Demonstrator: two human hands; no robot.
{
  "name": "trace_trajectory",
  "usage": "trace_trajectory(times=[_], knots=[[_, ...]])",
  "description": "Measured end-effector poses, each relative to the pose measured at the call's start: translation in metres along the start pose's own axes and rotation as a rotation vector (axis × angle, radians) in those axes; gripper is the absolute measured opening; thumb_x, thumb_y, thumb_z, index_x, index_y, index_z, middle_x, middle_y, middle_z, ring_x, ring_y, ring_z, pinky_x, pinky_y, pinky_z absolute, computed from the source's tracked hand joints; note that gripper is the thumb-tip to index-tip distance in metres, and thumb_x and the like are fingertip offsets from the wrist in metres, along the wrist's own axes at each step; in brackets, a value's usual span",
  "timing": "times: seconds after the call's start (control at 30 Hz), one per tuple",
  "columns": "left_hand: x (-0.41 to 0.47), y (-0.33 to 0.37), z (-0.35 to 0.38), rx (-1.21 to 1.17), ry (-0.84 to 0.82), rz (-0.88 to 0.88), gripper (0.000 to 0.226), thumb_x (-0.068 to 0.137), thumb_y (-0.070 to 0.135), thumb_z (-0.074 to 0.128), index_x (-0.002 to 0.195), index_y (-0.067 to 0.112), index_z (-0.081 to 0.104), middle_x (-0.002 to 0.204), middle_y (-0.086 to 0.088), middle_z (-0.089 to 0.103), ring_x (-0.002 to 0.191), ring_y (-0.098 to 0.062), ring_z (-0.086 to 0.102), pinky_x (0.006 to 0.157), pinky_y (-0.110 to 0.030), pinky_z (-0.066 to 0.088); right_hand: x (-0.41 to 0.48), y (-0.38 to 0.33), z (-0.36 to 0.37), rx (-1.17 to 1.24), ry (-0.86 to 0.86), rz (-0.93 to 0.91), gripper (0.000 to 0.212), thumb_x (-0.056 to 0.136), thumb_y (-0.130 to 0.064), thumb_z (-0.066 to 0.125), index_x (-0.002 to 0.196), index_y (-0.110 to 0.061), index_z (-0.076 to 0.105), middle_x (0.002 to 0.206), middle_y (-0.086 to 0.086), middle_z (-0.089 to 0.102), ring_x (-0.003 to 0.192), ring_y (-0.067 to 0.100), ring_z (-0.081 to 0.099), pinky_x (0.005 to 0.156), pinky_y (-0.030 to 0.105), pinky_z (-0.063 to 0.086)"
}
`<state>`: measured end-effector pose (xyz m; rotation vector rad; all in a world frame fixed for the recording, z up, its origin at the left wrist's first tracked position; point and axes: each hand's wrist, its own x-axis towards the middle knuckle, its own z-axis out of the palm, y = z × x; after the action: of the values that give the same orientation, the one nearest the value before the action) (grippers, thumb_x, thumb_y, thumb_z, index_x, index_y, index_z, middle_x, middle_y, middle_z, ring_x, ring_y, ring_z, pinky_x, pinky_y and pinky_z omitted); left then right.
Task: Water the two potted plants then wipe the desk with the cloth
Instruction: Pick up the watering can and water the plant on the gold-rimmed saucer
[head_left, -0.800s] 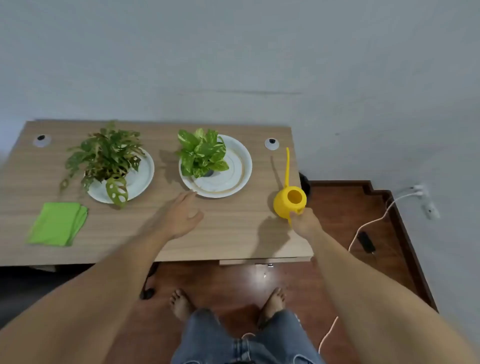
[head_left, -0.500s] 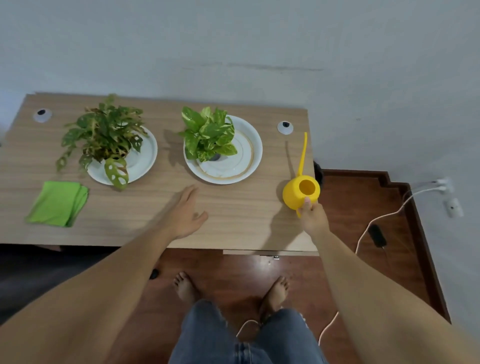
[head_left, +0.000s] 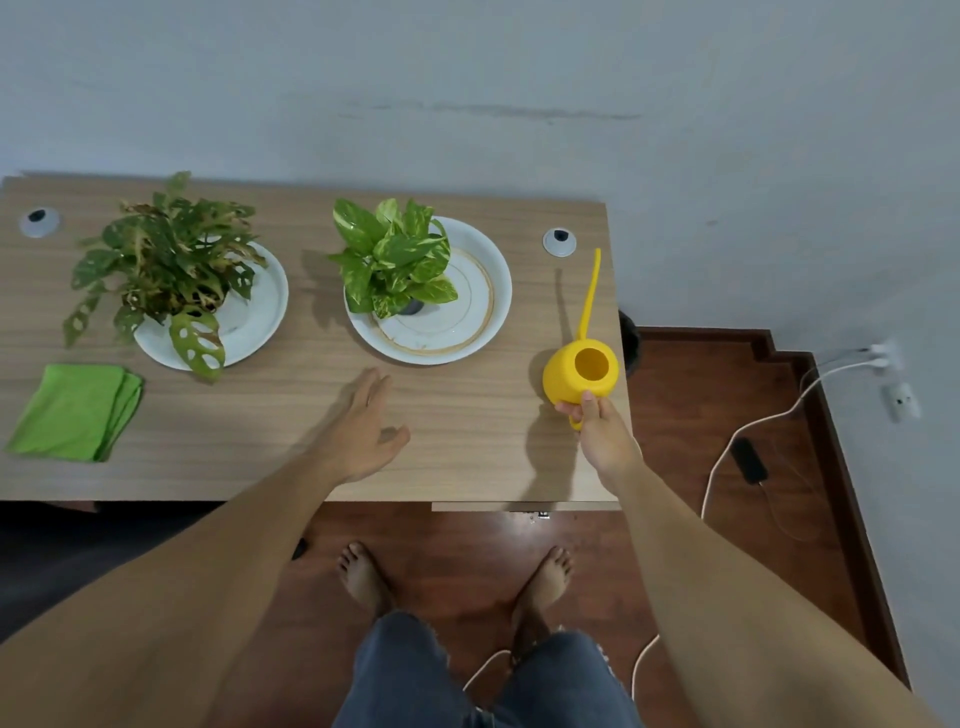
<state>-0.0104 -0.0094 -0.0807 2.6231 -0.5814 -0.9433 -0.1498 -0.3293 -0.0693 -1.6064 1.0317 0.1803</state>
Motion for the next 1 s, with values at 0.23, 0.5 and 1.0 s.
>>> trace_trajectory(times=[0.23,0.5,1.0], knots=[[0.012,-0.015,0.004,0.006,0.035,0.014,0.083,0.117,0.043,0.050,0.182,0.010,0.008,0.192,-0.006,-0.009,0.179,-0.025,-0.006,0.145,-0.042,0.009,0.002,0.001,-0.009,0.037,-0.062,-0.068,0.036,0.128,-0.035,0.036,0.136,-0.012,0.062,0.137,0.010,0.081,0.149,0.030,0.061,0.133,0.058,0.039],[0.035,-0.045,0.033,0.298,0.166,0.293,0.082,0.111,0.050,0.020,0.177,0.002,0.027,0.188,-0.018,0.020,0.179,-0.032,0.011,0.145,-0.045,0.012,0.014,-0.058,-0.053,-0.120,-0.129,-0.321,0.047,0.126,-0.032,0.040,0.095,-0.005,0.063,0.105,0.024,0.074,0.103,0.032,0.068,0.111,0.053,0.053],[0.053,-0.055,0.078,0.430,0.345,0.292,0.082,0.118,0.055,0.043,0.181,0.013,0.013,0.191,-0.007,0.004,0.178,-0.027,0.009,0.143,-0.055,0.023,0.023,-0.124,-0.063,-0.134,0.024,-0.404,0.041,0.117,-0.026,0.027,0.080,-0.011,0.032,0.083,0.018,0.032,0.083,0.028,0.036,0.083,0.045,0.035]])
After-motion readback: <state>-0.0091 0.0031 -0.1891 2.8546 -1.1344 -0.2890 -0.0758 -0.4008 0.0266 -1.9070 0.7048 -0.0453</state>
